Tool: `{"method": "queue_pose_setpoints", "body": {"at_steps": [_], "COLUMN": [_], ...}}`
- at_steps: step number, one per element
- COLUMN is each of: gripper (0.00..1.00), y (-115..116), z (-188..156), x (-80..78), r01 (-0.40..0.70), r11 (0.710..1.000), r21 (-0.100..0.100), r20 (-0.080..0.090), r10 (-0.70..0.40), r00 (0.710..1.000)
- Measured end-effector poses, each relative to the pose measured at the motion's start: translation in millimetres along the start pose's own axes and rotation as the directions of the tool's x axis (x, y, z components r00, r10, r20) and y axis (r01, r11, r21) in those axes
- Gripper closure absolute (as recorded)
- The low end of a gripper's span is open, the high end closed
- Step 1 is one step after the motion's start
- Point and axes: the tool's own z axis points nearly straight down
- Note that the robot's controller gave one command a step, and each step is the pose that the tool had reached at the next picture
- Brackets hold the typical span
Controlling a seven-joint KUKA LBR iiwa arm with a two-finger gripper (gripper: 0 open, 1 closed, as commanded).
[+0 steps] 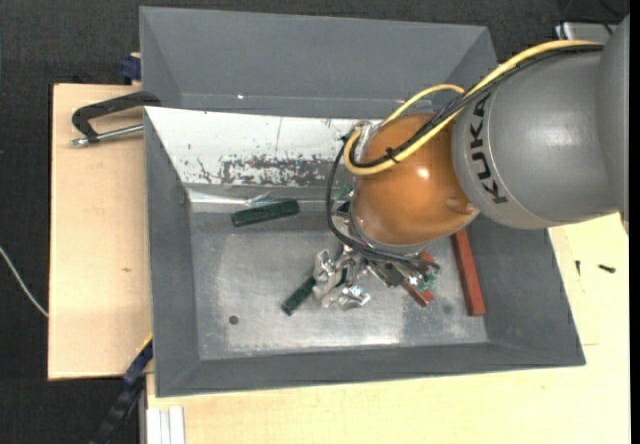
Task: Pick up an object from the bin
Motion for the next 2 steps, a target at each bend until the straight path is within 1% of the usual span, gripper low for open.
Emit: {"method": "queue_pose_setpoints", "body": {"at_steps": [1, 2], "gripper": [0.0, 0.0], "y": [-2.8, -2.8], "z": [0.8, 0.8], "x": [2.2, 2.2], "r01": [-0.006, -0.006], "r11": [1.0, 1.0], "r21": [0.001, 0.001], "r20": [-0.003, -0.004], "r10": [0.006, 0.006], "r00": [1.0, 1.0]}}
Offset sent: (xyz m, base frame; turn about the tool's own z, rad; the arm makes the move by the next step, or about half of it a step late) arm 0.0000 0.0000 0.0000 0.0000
